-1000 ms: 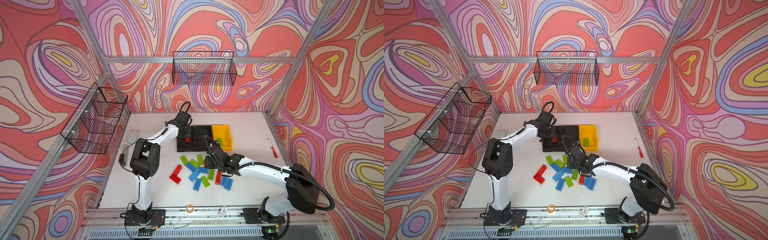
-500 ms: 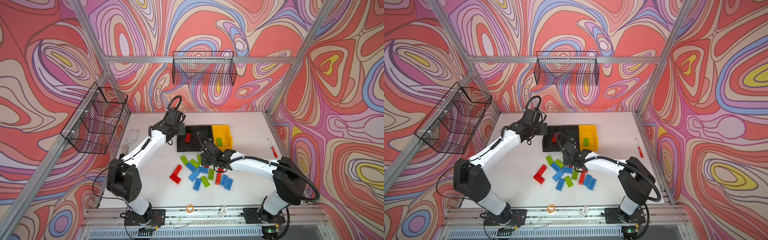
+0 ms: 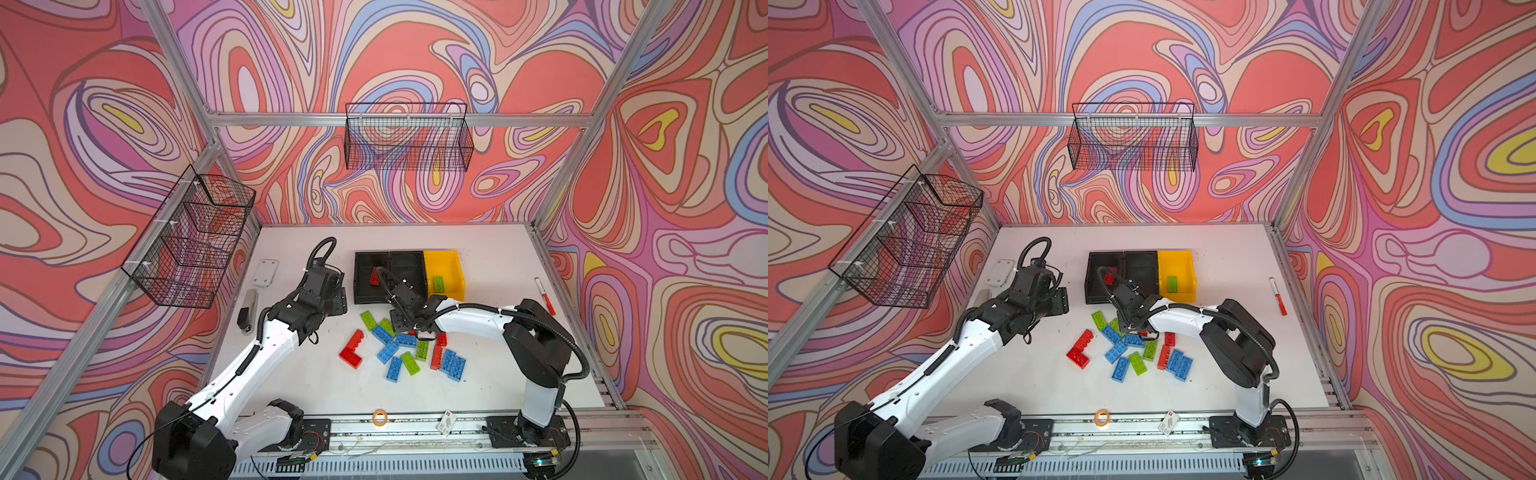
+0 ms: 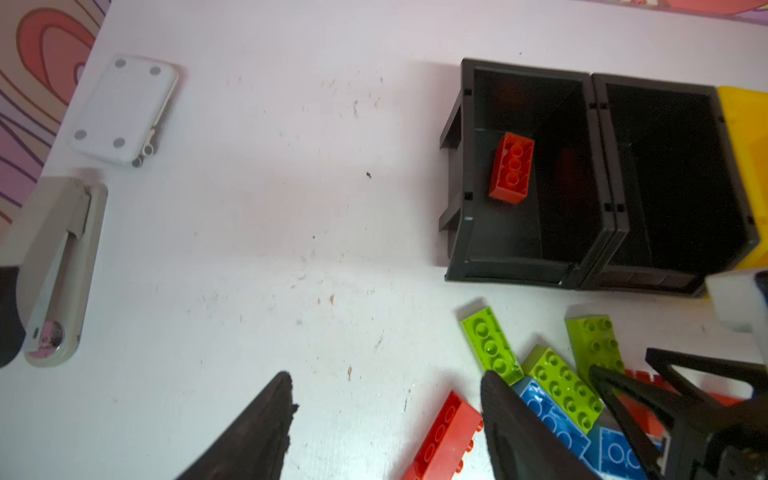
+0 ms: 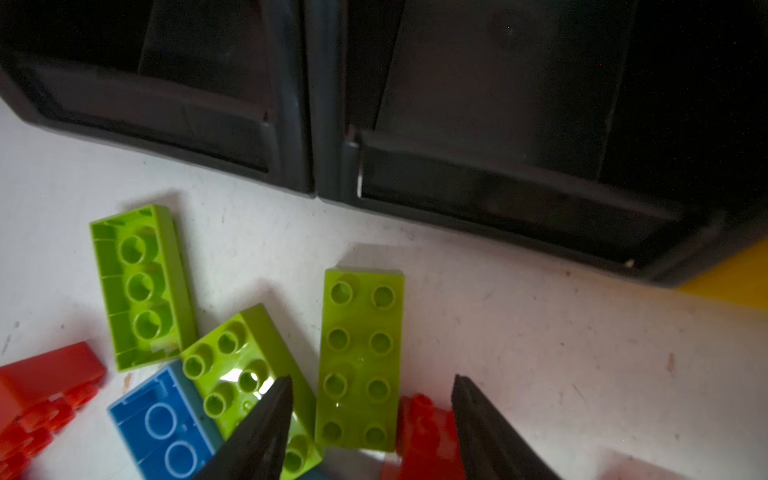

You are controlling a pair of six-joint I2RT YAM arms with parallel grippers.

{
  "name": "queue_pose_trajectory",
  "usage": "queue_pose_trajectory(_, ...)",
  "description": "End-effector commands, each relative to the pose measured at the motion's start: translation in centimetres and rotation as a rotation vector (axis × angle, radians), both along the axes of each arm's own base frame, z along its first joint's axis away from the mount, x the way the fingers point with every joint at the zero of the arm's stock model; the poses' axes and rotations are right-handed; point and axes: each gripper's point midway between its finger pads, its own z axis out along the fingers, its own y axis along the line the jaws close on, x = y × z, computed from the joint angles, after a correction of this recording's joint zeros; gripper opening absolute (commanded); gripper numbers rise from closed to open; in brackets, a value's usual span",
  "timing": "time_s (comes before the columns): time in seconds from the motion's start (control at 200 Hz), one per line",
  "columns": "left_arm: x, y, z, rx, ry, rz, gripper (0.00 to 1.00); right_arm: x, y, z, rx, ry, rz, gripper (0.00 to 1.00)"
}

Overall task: Sort the legos into containers by color
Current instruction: 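Drop the red brick in the far black bin while the right gripper reaches another brick, then grasp the second lime-green brick with the right gripper and drop it in the yellow bin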

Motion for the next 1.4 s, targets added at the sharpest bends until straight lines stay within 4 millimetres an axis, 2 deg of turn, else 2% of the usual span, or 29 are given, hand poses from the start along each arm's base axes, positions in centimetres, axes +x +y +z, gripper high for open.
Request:
queue_pose_trajectory(0.0, -2.1, 1.0, -1.3, -0.004, 0.052, 0.043, 0.74, 0.3, 0.8, -0.4, 0.0, -0.002, 0.017, 0.61)
queue_pose_trajectory(0.295, -3.0, 0.4, -2.3, -0.032, 0.066, -0.012, 0.73, 0.6, 1.1, -1.6, 0.005, 0.003, 0.002, 0.45)
queue_pose_trajectory(0.406, -3.1, 0.5, -2.7, -0.023, 0.077, -0.009, 0.73, 0.5, 0.8, -1.2, 0.006, -0.004, -0.004, 0.39)
queue_pose_trajectory(0.621, -2.8, 0.1, -3.3, -0.02, 0.085, -0.036, 0.73, 0.6, 0.6, 2.0, 0.027, -0.052, 0.01, 0.33)
queue_pose_trajectory(0.761, -2.3, -1.0, -3.1, -0.032, 0.072, -0.104, 0.72, 0.6, -0.1, 5.1, 0.038, -0.097, -0.001, 0.3)
queue_pose_trajectory(0.791, -2.2, -1.3, -3.1, -0.036, 0.072, -0.119, 0.72, 0.6, -0.6, 5.2, 0.028, -0.101, -0.011, 0.3)
queue_pose_trajectory(0.806, -2.2, -1.4, -3.1, -0.039, 0.072, -0.126, 0.72, 0.5, -0.7, 6.3, 0.043, -0.118, -0.014, 0.3)
queue_pose_trajectory(0.836, -2.1, -1.8, -3.0, -0.046, 0.073, -0.142, 0.72, 0.4, -1.1, 6.9, 0.045, -0.131, -0.025, 0.3)
queue_pose_trajectory(0.957, -2.3, -3.2, -2.9, -0.062, 0.095, -0.242, 0.71, -0.4, -3.2, 8.6, 0.055, -0.165, -0.075, 0.3)
queue_pose_trajectory(1.107, -3.5, -3.1, -3.2, -0.026, 0.139, -0.304, 0.7, -0.6, -6.7, 11.6, 0.01, -0.261, -0.146, 0.31)
queue_pose_trajectory(1.237, -4.4, -2.7, -3.6, -0.024, 0.164, -0.293, 0.7, 1.3, -9.9, 13.0, 0.005, -0.269, -0.199, 0.31)
queue_pose_trajectory(1.392, -4.9, -2.8, -4.1, -0.083, 0.172, -0.246, 0.67, 4.6, -12.9, 13.1, 0.04, -0.254, -0.235, 0.31)
